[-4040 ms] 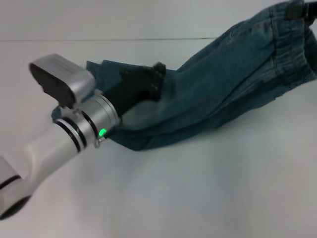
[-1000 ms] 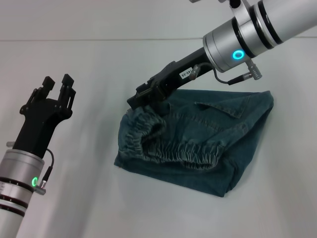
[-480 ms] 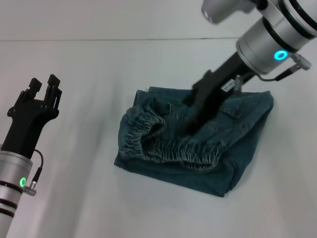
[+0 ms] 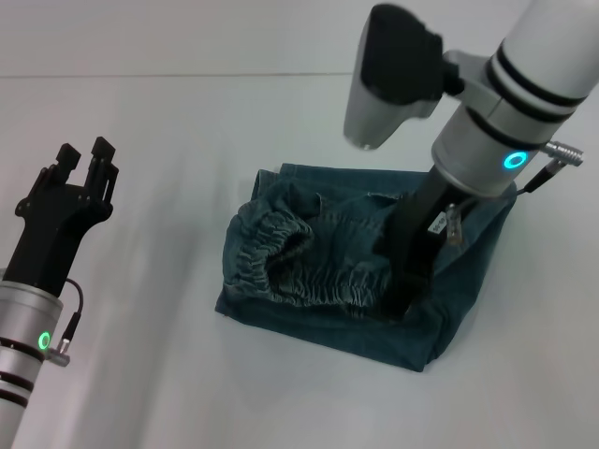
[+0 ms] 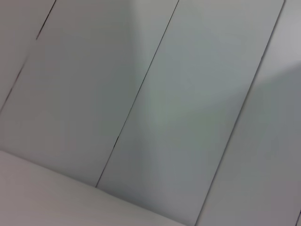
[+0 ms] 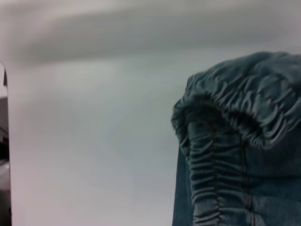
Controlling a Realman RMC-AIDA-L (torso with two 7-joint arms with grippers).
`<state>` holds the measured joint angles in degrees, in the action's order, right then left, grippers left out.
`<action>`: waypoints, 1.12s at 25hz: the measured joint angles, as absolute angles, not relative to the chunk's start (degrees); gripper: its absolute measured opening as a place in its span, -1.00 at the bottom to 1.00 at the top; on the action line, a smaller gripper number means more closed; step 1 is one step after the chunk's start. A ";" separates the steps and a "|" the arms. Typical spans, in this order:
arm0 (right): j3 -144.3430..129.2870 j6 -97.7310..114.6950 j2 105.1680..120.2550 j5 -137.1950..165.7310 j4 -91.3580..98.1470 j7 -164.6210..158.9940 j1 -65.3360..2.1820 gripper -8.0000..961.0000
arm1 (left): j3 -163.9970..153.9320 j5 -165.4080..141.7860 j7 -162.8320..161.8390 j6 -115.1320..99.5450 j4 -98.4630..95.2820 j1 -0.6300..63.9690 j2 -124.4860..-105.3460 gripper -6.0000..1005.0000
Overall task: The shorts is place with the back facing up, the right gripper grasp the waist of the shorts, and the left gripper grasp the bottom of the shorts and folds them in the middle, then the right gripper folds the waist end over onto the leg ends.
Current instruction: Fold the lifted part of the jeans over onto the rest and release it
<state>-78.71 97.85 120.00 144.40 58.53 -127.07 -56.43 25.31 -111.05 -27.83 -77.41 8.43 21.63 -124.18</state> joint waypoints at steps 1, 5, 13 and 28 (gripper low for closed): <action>-79.79 97.83 120.01 144.55 58.62 -127.58 -56.55 0.96 | 25.31 -111.10 -27.84 -77.41 8.43 21.65 -124.18 -0.01; -82.19 97.59 120.19 146.05 58.74 -128.59 -56.93 0.95 | 25.31 -111.21 -27.86 -77.43 8.43 21.66 -124.18 -0.01; -85.45 95.32 120.29 147.24 57.26 -130.16 -57.03 0.93 | 25.32 -111.27 -27.86 -77.13 8.43 21.62 -124.18 -0.01; -88.17 90.44 120.23 147.05 55.43 -131.03 -57.05 0.38 | 25.28 -111.23 -27.87 -76.80 8.44 21.62 -124.18 -0.01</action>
